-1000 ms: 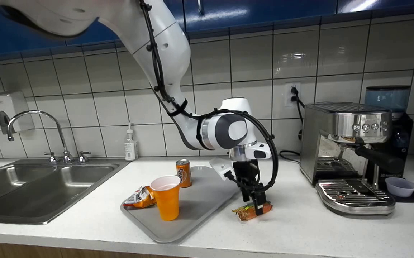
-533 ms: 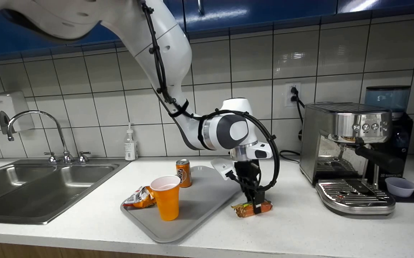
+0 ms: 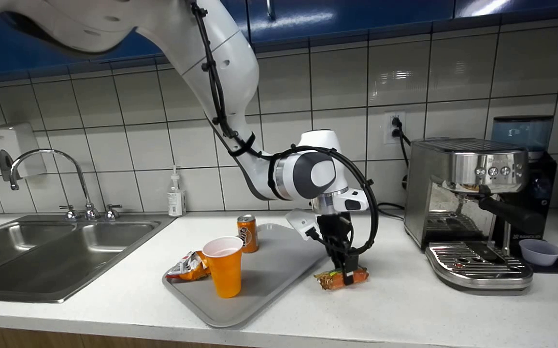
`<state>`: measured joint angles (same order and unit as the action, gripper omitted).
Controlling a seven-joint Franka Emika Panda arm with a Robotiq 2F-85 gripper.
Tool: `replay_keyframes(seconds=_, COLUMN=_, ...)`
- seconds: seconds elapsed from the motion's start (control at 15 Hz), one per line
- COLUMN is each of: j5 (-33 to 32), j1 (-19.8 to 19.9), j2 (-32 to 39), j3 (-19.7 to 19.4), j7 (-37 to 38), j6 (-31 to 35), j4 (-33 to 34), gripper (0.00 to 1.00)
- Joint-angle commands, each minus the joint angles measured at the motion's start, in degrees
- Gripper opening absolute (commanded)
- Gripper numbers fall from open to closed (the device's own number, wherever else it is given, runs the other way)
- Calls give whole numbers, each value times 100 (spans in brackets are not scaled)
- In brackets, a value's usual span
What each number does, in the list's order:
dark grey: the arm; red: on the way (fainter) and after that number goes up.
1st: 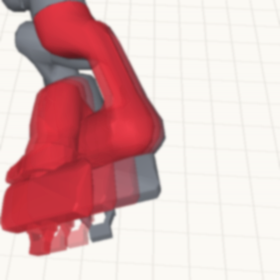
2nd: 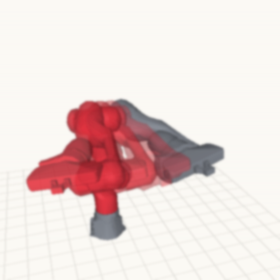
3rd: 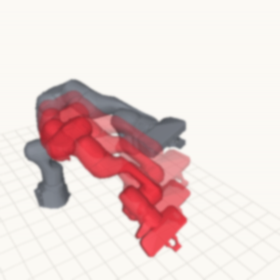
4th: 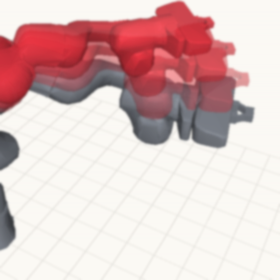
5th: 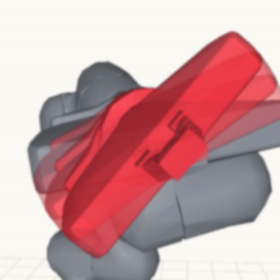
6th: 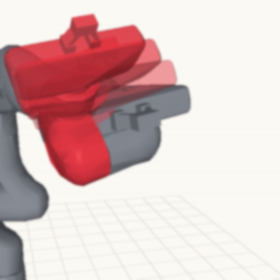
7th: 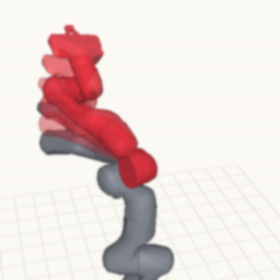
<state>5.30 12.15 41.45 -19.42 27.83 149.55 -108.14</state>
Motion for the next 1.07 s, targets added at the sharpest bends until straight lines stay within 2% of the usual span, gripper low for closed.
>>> replay_keyframes(seconds=0.0, j5=80, j1=-37, j2=-213, j3=-20, j7=-109, j6=98, j4=-64, gripper=16)
replay_keyframes(seconds=1.0, j5=-26, j1=-913, j2=-340, j3=-11, j7=91, j6=647, j4=-146, gripper=16)
